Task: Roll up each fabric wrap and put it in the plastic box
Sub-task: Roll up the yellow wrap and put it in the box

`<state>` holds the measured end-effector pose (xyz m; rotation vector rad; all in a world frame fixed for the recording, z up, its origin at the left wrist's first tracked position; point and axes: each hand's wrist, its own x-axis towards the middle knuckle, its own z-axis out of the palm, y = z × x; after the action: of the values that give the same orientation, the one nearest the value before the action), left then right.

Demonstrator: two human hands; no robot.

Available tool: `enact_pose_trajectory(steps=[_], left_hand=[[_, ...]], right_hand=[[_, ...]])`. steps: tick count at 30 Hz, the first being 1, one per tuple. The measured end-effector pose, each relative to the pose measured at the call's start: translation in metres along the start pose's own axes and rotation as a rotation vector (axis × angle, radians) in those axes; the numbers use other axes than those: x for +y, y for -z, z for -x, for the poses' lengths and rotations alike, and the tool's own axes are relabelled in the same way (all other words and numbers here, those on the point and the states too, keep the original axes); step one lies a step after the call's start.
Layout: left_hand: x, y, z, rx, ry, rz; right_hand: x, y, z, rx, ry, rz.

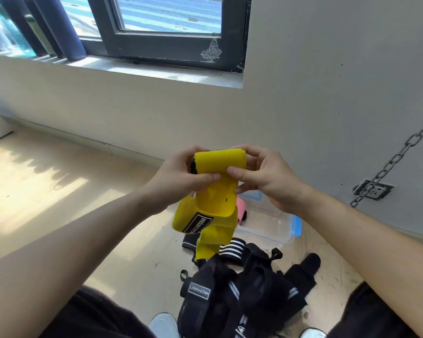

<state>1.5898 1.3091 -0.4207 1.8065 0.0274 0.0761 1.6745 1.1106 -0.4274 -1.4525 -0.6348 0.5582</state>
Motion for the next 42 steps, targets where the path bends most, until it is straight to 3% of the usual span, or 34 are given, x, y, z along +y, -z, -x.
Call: enact_pose_trajectory(steps=[8, 13, 16, 22, 27, 32, 34, 38, 40, 42], left_hand=[[0.004, 0.000, 0.000, -0.037, 0.067, -0.010], [0.004, 0.002, 0.000, 0.007, 0.047, 0.039], [0.003, 0.004, 0.001, -0.016, 0.067, 0.040], [0.003, 0.011, -0.003, -0.018, 0.035, -0.198], [-0.006, 0.022, -0.004, -0.155, 0.223, -0.300], [-0.005, 0.027, -0.004, 0.002, 0.159, -0.313], [-0.002, 0.031, -0.002, -0.096, 0.162, -0.276], [0.002, 0.030, 0.006, -0.483, 0.212, -0.240], [0.002, 0.028, 0.005, -0.409, 0.192, -0.213], [0.004, 0.027, 0.002, -0.162, 0.139, -0.168]], right_hand=[[0.002, -0.003, 0.002, 0.045, 0.064, 0.011], [-0.005, -0.001, 0.001, -0.006, -0.066, -0.029], [-0.005, -0.001, 0.001, 0.010, -0.055, 0.014], [-0.006, 0.003, 0.001, 0.044, -0.006, -0.011], [-0.006, 0.010, 0.000, 0.103, 0.005, -0.013], [-0.001, 0.015, -0.002, 0.194, -0.013, 0.057], [0.000, 0.018, -0.003, 0.238, -0.034, 0.056], [0.001, 0.020, -0.005, 0.264, -0.052, 0.032], [0.000, 0.019, -0.005, 0.249, -0.049, 0.016], [0.000, 0.017, -0.005, 0.227, -0.051, -0.001]])
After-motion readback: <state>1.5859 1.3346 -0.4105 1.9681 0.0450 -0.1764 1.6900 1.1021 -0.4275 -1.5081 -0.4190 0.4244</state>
